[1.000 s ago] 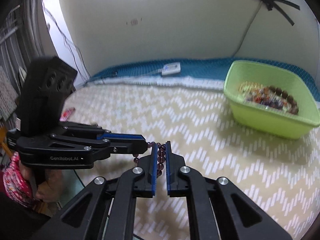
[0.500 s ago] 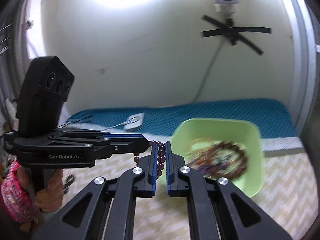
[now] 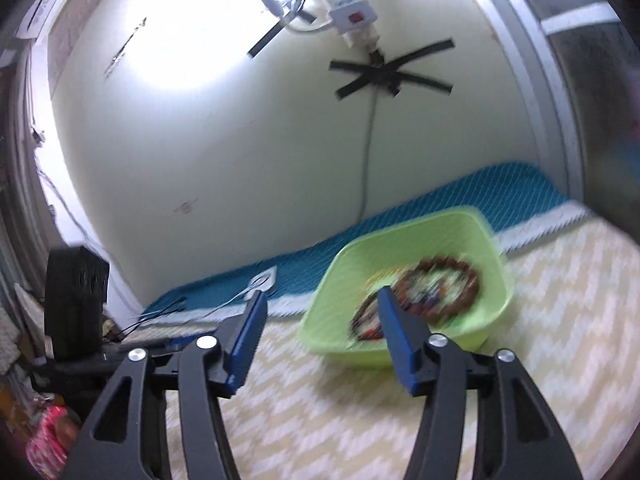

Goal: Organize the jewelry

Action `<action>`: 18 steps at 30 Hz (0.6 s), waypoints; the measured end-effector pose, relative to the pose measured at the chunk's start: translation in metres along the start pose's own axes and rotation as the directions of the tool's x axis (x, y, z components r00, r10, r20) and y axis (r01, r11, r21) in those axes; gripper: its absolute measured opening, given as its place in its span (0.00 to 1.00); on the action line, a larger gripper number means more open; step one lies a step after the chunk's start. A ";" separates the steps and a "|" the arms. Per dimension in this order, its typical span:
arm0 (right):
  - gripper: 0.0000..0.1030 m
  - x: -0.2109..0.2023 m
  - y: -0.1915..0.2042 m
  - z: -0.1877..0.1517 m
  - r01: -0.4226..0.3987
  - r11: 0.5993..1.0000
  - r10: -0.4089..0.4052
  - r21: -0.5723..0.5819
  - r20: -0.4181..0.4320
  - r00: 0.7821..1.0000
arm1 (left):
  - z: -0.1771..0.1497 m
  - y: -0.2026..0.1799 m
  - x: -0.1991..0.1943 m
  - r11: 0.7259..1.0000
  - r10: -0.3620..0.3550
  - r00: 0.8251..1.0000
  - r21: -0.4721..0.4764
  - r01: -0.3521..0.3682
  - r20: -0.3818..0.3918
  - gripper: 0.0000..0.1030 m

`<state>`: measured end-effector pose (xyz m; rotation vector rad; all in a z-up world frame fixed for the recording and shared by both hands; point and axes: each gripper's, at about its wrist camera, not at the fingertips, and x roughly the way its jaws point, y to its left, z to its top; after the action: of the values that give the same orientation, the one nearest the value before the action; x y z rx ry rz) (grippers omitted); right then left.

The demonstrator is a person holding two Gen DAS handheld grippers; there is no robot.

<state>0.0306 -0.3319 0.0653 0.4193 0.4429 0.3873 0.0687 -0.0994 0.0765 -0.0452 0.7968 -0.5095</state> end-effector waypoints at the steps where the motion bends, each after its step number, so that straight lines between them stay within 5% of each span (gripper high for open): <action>1: 0.45 0.001 0.006 -0.005 0.011 1.000 -0.011 0.001 -0.008 1.000 | -0.010 0.003 -0.005 1.000 0.017 1.000 0.001 -0.017 0.001 0.31; 5: 0.69 -0.004 0.034 -0.020 0.048 0.998 -0.046 -0.043 0.049 0.998 | -0.051 0.025 -0.024 0.997 0.066 0.998 -0.025 -0.066 -0.012 0.31; 18: 0.69 0.042 0.074 -0.056 -0.044 0.999 0.040 -0.017 -0.190 0.981 | -0.123 0.054 -0.088 0.998 -0.011 0.996 -0.055 0.016 0.091 0.31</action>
<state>0.0189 -0.2342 0.0400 0.3733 0.6161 0.4751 -0.0456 0.0066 0.0362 -0.1248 0.7223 -0.4943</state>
